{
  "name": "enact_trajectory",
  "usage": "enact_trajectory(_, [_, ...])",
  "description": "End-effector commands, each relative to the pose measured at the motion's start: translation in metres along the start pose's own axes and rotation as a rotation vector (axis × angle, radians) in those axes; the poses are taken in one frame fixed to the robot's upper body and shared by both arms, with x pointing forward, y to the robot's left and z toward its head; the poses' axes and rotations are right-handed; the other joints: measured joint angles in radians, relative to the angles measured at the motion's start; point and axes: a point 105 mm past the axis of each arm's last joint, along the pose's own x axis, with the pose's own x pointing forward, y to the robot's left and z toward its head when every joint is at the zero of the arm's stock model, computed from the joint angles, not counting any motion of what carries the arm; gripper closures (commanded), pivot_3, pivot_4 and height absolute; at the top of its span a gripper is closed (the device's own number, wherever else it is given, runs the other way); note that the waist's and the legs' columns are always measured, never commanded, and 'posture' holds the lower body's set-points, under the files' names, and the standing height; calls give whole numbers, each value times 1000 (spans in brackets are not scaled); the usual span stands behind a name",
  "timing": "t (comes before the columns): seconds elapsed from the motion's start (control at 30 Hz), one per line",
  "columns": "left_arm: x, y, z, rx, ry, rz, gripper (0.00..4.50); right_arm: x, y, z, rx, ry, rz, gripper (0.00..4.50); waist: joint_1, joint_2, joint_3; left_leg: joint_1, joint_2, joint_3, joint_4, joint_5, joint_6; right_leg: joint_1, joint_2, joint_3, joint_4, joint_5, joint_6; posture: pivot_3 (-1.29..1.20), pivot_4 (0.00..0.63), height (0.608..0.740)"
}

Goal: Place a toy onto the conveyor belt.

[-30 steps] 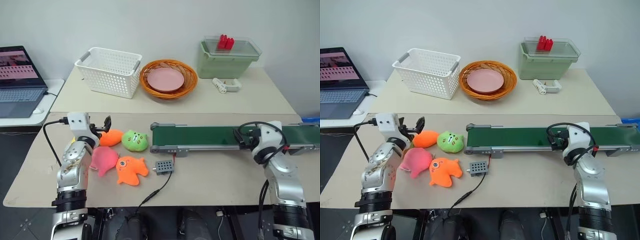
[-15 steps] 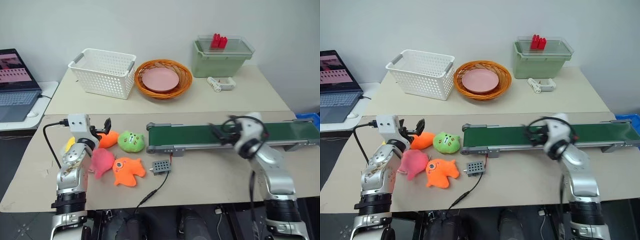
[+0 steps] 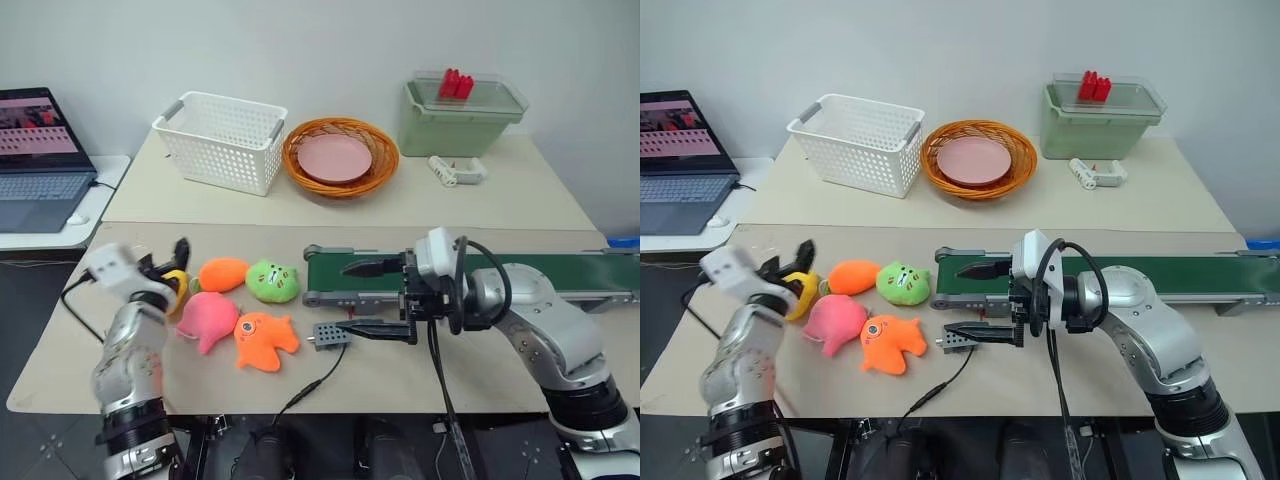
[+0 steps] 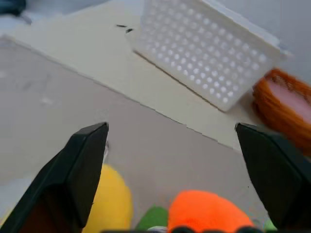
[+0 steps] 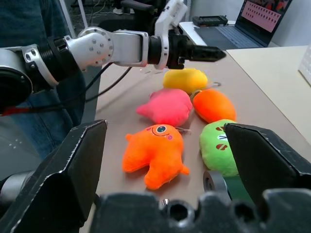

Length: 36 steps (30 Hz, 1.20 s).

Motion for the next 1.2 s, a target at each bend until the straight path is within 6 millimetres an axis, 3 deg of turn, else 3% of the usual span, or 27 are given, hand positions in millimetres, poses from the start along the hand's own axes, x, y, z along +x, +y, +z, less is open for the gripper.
enact_trajectory(0.03, [-18, 19, 35, -191, -129, 46, 55, 0, -3, -2, -20, 17, -1, 0, 2, 0, 0, 0, 0, 0, 0, 0, -1, 0, 0, 0, 0, 0, 0, 0, 150, 740])
enact_trajectory(0.13, [-37, 56, 41, -312, -166, 170, 55, 1, -5, -11, -6, 40, -1, 0, 5, 0, 0, 2, 0, 0, 1, 1, -1, 2, 0, -1, 0, 0, -1, 0, 150, 740])
enact_trajectory(0.27, [-57, 78, 38, -389, -147, 197, 55, 1, -5, -13, 1, 42, 6, 0, 6, -1, 0, 2, -1, 0, 1, 0, 1, 2, 0, 0, 0, 0, -1, 0, 150, 740])
enact_trajectory(0.4, [-70, 101, 7, -461, -51, 270, 55, 0, -5, -14, 2, 43, 7, 0, 7, -1, 0, 2, -1, 0, 1, 0, 1, 2, 0, 0, 0, 0, -1, 0, 150, 740])
enact_trajectory(0.5, [-70, 105, -10, -498, 5, 269, 55, 0, -6, -13, -2, 45, 1, 0, 8, -2, 0, 3, -1, 0, 1, -1, 2, 2, 0, 0, 0, -1, -3, 0, 150, 740])
enact_trajectory(0.7, [-56, 94, -41, -489, 137, 195, 55, -3, -7, -12, -6, 50, -21, 0, 27, 4, -3, 4, -1, 0, 0, -2, 3, 3, 0, -1, 1, -3, -5, 0, 150, 740])
enact_trajectory(0.8, [-43, 72, -45, -483, 178, 83, 55, -5, -7, -13, -3, 54, -34, 0, 42, 6, -4, 5, -1, -1, -1, -3, 0, 4, 0, -2, 2, -7, -11, 0, 150, 740])
enact_trajectory(0.93, [-29, 38, -45, -483, 215, -73, 55, -6, -8, -14, 2, 55, -56, 0, 55, 6, -4, 3, -1, -1, 1, -4, 0, 4, 0, -2, 1, -7, -12, 0, 150, 740])
enact_trajectory(1.03, [-20, 5, -31, -482, 200, -208, 55, -8, -9, -17, 6, 61, -83, 0, 47, 3, -3, 2, -1, 0, 2, -2, 4, 3, 0, -2, 0, -5, -9, 0, 150, 740])
enact_trajectory(1.13, [-16, -3, -23, -496, 190, -236, 55, -9, -9, -18, 10, 62, -91, 0, 29, 0, -1, 0, -1, -1, 1, 1, -1, 2, 1, -3, 0, -3, -5, 0, 150, 740])
enact_trajectory(1.2, [-12, 4, -26, -502, 208, -206, 55, -8, -8, -17, 8, 54, -99, 0, 18, 0, -1, 0, -1, 0, 0, 0, -2, 2, 1, -3, 0, -3, -5, 0, 150, 740])
